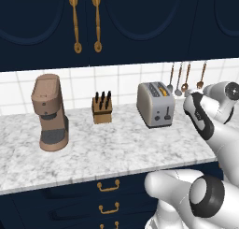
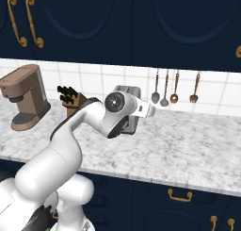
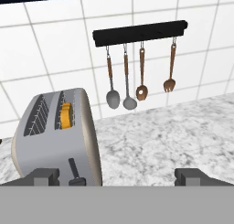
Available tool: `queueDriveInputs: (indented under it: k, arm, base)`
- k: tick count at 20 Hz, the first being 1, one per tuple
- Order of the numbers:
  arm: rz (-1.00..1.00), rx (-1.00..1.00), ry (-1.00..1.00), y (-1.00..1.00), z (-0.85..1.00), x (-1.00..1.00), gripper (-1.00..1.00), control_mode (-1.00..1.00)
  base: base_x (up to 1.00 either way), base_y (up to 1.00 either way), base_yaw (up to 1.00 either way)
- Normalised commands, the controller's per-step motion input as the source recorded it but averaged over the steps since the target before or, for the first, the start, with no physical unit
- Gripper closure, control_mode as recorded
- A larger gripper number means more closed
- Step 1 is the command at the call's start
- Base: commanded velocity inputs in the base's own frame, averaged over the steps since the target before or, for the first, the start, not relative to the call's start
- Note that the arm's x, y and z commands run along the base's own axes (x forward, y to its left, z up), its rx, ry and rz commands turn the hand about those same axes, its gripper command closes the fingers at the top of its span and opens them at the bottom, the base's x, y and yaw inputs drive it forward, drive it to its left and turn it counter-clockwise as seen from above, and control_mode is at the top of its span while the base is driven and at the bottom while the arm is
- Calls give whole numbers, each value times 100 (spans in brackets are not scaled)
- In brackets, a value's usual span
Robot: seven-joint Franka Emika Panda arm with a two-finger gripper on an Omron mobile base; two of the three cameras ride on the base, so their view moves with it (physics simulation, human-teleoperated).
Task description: Start the toaster. Once the lever pops up, take the bread to the plate on the dining counter.
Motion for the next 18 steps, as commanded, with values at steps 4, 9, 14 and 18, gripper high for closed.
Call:
queueDriveInputs:
  k: [4,9,14,18]
  arm:
    - [0,0,0,0,0,0,-100,-100]
    - [0,0,0,0,0,0,-100,-100]
    - [0,0,0,0,0,0,-100,-100]
    - [0,0,0,0,0,0,-100,-100]
  base:
    - [0,0,0]
    - [0,0,0]
    - [0,0,0]
    - [0,0,0]
